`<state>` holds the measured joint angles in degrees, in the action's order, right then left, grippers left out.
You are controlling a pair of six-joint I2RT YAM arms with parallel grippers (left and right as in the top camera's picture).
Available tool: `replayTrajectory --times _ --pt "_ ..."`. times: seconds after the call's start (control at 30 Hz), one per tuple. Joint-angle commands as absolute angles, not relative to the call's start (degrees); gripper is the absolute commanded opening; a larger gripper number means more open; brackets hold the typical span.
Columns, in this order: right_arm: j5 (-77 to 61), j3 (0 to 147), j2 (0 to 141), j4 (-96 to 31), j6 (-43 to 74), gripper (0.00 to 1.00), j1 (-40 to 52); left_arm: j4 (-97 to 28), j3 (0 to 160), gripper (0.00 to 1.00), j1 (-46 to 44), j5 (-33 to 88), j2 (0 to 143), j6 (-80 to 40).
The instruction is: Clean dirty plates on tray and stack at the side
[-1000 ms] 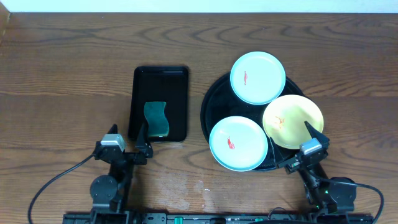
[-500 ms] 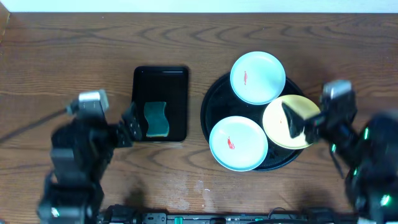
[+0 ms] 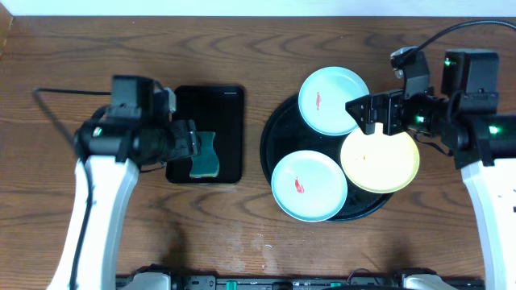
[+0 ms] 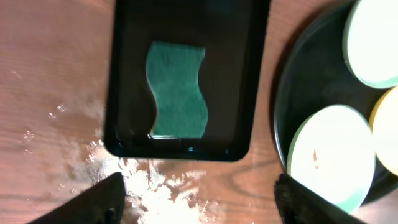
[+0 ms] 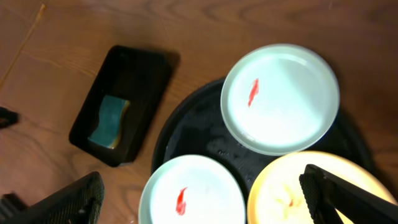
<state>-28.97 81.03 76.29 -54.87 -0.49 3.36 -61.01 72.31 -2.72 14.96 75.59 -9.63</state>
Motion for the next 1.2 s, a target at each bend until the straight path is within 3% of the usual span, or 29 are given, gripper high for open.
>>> replayTrajectory --times 0.0,0.17,0.33,0.5,0.63,0.67,0.93,1.03,1.17 --pt "-31.35 81.91 76.9 -55.72 2.87 0.99 3.64 -61.43 71.4 0.75 -3.14 17.19 82.83 -10.15" --pt "-31.57 81.84 77.06 -56.66 2.87 0.96 3.64 -56.62 69.06 0.72 -5.67 13.89 92.82 -11.07" --pt "-31.57 81.8 77.06 -56.71 2.96 0.95 3.64 -50.22 68.47 0.52 -7.66 8.03 101.75 -14.79" --pt "-31.55 81.8 77.06 -56.82 2.96 0.93 3.64 -46.94 68.47 0.42 -7.86 7.77 108.33 -17.52" --pt "-31.55 81.8 77.06 -56.77 2.96 0.92 3.64 -45.01 68.47 0.19 -7.86 8.38 111.59 -18.57" --pt "-31.55 81.8 77.06 -56.75 2.96 0.92 3.64 -44.51 68.47 0.08 -7.86 8.47 111.9 -18.55" --pt "-31.55 81.8 77.06 -56.69 3.01 0.89 3.64 -46.41 72.88 0.08 -7.86 8.51 106.61 -16.36" --pt "-31.55 81.8 77.06 -56.77 3.01 0.89 3.64 -46.57 72.95 0.4 -7.86 8.47 102.63 -16.36" --pt "-31.55 81.8 77.06 -56.84 2.98 0.89 3.64 -49.89 72.93 0.51 -7.86 8.47 99.98 -16.38"
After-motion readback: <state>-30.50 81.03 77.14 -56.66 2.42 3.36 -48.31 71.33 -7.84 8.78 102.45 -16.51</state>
